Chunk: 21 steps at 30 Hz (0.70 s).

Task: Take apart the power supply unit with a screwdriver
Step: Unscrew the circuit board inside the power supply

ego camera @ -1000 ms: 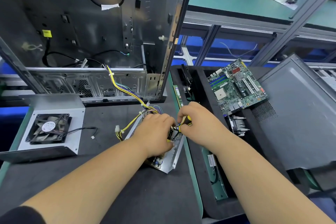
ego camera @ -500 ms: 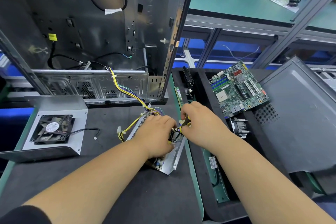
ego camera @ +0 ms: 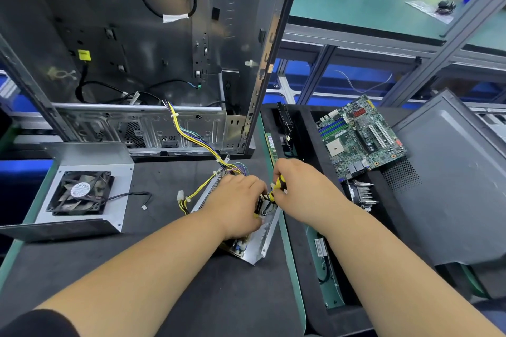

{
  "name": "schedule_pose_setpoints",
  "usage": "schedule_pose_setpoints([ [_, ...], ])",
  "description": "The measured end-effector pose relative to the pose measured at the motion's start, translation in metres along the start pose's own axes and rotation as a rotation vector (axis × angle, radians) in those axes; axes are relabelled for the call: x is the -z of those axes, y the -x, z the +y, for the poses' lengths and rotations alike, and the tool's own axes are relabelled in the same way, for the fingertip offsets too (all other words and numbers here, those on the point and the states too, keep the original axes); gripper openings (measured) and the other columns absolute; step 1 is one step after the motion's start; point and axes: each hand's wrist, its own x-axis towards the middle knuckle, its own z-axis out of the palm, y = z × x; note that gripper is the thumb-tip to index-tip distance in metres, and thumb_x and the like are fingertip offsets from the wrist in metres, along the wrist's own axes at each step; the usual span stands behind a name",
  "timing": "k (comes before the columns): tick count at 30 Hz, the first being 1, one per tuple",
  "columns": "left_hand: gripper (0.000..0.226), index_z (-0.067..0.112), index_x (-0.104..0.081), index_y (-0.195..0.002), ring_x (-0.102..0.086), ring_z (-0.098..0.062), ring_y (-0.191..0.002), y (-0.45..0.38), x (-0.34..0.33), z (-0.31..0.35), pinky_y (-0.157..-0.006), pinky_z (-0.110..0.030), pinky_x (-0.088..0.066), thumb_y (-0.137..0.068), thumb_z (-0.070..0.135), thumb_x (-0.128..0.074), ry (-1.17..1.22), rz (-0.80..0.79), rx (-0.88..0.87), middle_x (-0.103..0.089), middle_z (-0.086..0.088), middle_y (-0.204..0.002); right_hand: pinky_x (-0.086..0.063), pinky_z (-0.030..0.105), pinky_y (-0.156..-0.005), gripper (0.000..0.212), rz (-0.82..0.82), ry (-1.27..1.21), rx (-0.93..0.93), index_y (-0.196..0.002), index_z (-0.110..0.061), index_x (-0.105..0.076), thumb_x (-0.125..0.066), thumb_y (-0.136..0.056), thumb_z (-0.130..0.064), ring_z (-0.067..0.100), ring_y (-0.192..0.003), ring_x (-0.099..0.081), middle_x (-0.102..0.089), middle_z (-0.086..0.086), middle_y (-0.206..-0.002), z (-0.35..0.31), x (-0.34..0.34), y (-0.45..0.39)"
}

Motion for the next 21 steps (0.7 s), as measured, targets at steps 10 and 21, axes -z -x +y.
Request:
schedule_pose_setpoints([
  [10, 0.049, 0.028, -0.045, -0.118, -0.044, -0.019, -0.112, 0.0003, 0.0001, 0.0007, -0.101, -0.033, -0.028, -0.079, 0.051, -0.062, 0.003, 0.002, 0.006, -0.045, 0.01, -0.111, -0.026, 0.031, -0.052, 0.014, 0.017, -0.018, -0.05, -0.094, -0.022, -0.042, -0.054, -0.096, -0.028, 0.024, -0.072, -0.049, -0.047, -0.005, -0.072, -0.0058, -0.0083, -0.0033],
  [21, 0.061, 0.027, -0.043, -0.131, -0.043, -0.019, -0.114, -0.0007, -0.0022, -0.0008, -0.103, -0.034, -0.026, -0.08, 0.054, -0.061, -0.007, -0.008, 0.003, -0.047, 0.008, -0.122, -0.031, 0.035, -0.062, 0.032, 0.132, 0.236, 0.016, -0.089, -0.02, -0.044, -0.044, -0.097, -0.05, 0.025, -0.078, -0.052, -0.052, -0.002, -0.083, -0.0058, -0.0037, 0.0004],
])
